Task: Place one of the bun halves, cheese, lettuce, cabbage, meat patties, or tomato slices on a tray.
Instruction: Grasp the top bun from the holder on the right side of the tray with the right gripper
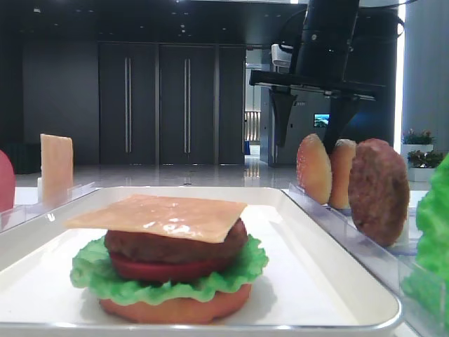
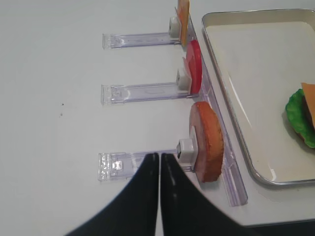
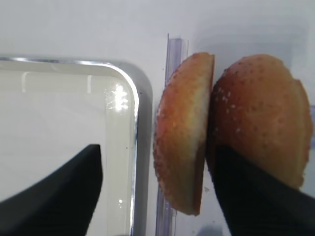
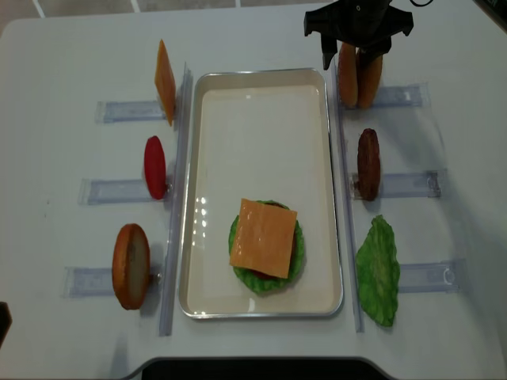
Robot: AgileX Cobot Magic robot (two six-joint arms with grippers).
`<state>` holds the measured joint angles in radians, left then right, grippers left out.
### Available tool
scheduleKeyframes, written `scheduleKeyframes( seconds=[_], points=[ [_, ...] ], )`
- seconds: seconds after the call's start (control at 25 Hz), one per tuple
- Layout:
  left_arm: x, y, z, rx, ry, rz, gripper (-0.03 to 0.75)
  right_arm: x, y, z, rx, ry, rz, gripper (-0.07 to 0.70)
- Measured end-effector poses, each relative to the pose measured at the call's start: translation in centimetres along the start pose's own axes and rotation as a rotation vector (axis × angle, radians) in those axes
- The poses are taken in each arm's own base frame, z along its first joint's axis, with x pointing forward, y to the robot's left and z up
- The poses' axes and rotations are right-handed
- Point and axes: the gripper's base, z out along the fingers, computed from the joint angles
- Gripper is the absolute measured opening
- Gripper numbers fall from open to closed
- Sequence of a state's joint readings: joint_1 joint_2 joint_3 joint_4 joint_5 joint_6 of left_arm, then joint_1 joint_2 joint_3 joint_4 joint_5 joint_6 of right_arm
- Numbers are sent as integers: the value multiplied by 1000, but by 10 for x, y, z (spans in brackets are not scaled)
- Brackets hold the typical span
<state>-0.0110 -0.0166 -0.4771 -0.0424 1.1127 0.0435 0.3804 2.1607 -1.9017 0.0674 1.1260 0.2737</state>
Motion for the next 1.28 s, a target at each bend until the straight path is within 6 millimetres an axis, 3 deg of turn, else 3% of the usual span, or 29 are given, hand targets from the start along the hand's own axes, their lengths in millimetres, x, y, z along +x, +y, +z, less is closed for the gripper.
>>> scheduleKeyframes(
  seconds=[0.52,1.0,1.28],
  points=[
    [0,0,0,0,0,0,0,-2,0,0,-2,-22,5,377],
    [0,0,0,0,0,0,0,-3,-2,0,17,-31,-5,139],
    [0,0,0,0,0,0,0,-3,-1,0,14,-30,-3,129]
  ],
)
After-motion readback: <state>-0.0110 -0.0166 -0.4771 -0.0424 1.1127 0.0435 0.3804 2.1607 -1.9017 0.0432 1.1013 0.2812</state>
